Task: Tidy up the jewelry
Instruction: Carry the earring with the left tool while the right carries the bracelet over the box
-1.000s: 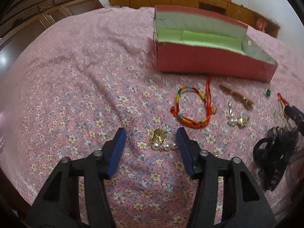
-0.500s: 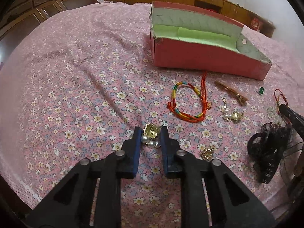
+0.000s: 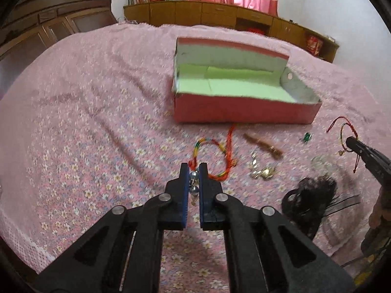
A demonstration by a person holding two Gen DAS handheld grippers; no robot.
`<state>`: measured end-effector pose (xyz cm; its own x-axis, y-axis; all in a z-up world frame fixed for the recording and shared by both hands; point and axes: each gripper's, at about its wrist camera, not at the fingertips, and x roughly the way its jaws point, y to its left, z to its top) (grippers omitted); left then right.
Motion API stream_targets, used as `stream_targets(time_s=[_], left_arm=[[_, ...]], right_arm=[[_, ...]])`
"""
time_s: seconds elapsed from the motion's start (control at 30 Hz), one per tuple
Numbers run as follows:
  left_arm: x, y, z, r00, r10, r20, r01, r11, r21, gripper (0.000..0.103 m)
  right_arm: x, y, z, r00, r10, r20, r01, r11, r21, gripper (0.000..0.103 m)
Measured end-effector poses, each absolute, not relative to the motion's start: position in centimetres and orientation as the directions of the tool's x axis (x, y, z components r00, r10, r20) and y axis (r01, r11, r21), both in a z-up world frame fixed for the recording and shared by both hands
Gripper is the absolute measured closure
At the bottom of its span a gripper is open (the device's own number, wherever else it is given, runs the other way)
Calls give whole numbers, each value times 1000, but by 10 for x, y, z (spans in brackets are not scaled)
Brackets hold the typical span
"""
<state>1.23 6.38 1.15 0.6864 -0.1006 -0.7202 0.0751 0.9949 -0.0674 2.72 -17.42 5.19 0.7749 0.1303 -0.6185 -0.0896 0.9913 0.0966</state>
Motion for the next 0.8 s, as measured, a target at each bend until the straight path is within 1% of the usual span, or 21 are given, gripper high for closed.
stream_targets(time_s=[0.43, 0.8], left_arm=[[34, 44, 52, 770, -137, -623, 128, 990, -59, 103], [70, 30, 77, 824, -161, -543, 164, 986, -43, 103]], right_arm=[[28, -163, 89, 821, 167, -546, -144, 986, 84, 98], [61, -142, 118, 853, 203, -480, -202, 978, 54, 98]])
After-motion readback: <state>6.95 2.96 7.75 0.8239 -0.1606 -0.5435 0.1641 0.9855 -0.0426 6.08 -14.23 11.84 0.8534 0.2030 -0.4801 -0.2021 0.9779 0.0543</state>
